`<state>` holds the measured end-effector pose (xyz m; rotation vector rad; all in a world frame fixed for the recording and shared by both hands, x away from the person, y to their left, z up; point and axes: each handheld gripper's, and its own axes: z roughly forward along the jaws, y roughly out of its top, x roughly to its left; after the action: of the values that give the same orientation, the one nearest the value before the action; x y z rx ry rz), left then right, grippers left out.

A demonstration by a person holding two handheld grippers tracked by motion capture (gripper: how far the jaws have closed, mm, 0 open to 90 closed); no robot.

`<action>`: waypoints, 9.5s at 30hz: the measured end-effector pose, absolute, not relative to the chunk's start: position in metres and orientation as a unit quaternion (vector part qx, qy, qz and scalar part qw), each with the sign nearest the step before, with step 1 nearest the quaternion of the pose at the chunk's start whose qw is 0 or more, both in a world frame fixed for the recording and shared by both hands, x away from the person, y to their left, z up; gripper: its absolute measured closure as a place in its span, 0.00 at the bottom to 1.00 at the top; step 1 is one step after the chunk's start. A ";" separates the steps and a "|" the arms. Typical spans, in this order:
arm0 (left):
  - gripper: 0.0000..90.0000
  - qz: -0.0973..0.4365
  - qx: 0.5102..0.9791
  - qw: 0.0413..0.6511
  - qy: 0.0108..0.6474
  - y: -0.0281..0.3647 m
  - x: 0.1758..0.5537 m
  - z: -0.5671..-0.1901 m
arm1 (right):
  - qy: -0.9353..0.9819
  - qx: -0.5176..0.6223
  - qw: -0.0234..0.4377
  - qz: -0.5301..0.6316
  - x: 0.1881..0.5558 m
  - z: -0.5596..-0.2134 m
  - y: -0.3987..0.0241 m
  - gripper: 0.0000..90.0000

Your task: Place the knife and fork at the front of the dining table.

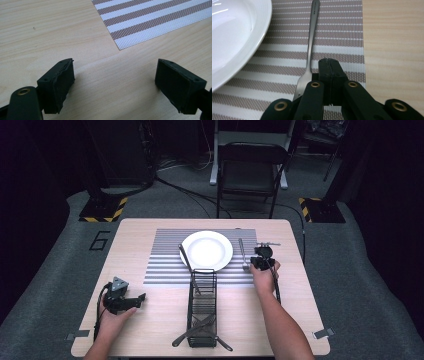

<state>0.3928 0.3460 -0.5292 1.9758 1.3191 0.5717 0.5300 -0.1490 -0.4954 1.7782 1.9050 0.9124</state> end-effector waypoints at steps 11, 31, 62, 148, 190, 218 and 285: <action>0.18 0.220 0.760 0.342 0.507 0.346 0.393 -0.529 | 0.701 0.620 0.176 0.306 0.512 -0.508 -0.151 1.00; 0.18 0.220 0.760 0.342 0.507 0.346 0.393 -0.529 | 0.717 0.597 0.176 0.313 0.497 -0.506 -0.142 1.00; 0.35 0.227 0.750 0.350 0.513 0.345 0.389 -0.528 | 0.746 0.527 0.190 0.360 0.428 -0.487 -0.162 0.48; 0.68 0.153 0.779 0.456 0.403 0.200 0.400 -0.388 | 0.742 0.504 0.207 0.390 0.415 -0.485 -0.181 0.46; 0.89 0.151 0.790 0.454 0.382 0.178 0.403 -0.401 | 0.738 0.512 0.195 0.394 0.417 -0.489 -0.184 0.46; 0.91 0.157 0.799 0.456 0.359 0.157 0.400 -0.399 | 0.728 0.520 0.195 0.401 0.417 -0.488 -0.188 0.48; 0.91 0.165 0.788 0.462 0.372 0.191 0.396 -0.295 | 0.728 0.517 0.200 0.404 0.417 -0.488 -0.188 0.49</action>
<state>0.3956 0.1907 -0.2947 1.9378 0.9137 0.4061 0.4174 -0.1878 -0.4877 1.4459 2.0347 1.1284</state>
